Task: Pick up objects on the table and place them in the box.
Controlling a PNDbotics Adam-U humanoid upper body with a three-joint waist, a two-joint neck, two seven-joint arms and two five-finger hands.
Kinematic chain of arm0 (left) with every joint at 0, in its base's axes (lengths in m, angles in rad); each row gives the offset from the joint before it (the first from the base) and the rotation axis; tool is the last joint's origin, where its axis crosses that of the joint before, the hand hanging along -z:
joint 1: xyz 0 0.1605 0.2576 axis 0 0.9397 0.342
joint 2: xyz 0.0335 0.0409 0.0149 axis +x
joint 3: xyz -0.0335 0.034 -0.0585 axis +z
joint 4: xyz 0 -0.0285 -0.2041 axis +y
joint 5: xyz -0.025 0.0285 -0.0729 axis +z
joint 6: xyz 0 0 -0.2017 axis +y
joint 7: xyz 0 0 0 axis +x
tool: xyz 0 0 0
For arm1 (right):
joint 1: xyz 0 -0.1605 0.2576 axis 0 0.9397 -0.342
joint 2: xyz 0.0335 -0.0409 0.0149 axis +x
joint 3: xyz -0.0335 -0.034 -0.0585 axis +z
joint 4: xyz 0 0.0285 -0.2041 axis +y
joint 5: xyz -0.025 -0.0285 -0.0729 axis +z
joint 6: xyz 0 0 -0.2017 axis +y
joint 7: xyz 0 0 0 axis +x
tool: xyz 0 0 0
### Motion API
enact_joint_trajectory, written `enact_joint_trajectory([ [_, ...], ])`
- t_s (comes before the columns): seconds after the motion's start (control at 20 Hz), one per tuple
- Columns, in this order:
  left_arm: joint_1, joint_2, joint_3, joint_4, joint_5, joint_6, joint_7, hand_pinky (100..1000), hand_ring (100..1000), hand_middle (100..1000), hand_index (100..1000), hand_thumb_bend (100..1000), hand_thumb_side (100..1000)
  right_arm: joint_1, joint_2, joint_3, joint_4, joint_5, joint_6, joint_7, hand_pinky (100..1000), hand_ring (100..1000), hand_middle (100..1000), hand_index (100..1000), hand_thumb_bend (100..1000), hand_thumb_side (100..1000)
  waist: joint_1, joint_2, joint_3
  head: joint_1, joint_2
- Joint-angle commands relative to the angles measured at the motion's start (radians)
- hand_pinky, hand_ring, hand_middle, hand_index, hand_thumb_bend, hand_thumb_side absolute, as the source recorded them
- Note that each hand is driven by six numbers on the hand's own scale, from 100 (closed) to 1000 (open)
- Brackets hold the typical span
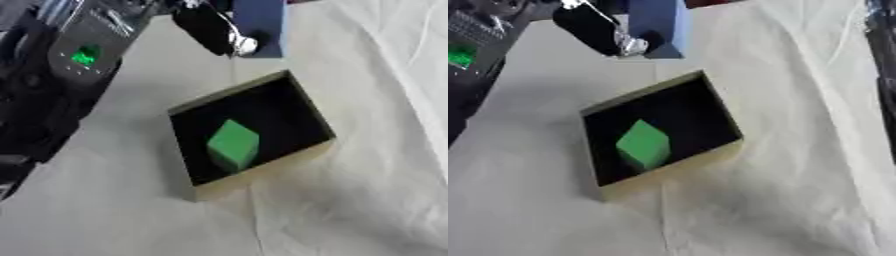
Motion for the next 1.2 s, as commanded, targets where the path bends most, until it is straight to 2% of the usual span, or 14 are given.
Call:
enact_joint_trajectory([
  [0.05, -0.002, 0.018, -0.021, -0.076, 0.026, 0.036, -0.020, 353, 285, 308, 490, 100, 100, -0.012, -0.004, -0.014, -0.013, 0.009, 0.002, -0.007, 834, 752, 680, 931, 100, 838, -0.005, -0.025, 0.003, -0.005, 0.009],
  [0.35, 0.031, -0.008, -0.057, -0.085, -0.056, 0.035, -0.034, 354, 298, 313, 492, 100, 100, -0.004, -0.006, -0.020, -0.017, 0.009, 0.003, -0.016, 834, 752, 680, 931, 100, 840, -0.010, -0.022, 0.005, -0.007, 0.004],
  [0.8, 0.078, -0.058, -0.101, 0.036, -0.207, -0.034, 0.002, 364, 312, 320, 497, 100, 100, 0.003, -0.008, -0.026, -0.026, 0.007, 0.005, -0.022, 835, 752, 680, 931, 100, 842, -0.015, -0.014, 0.004, 0.000, 0.003],
  [1.2, 0.090, -0.080, -0.116, 0.074, -0.228, -0.063, 0.024, 365, 311, 320, 498, 100, 100, 0.011, -0.014, -0.032, -0.031, 0.009, 0.008, -0.027, 835, 753, 680, 931, 100, 841, -0.018, -0.013, 0.002, 0.005, 0.000],
])
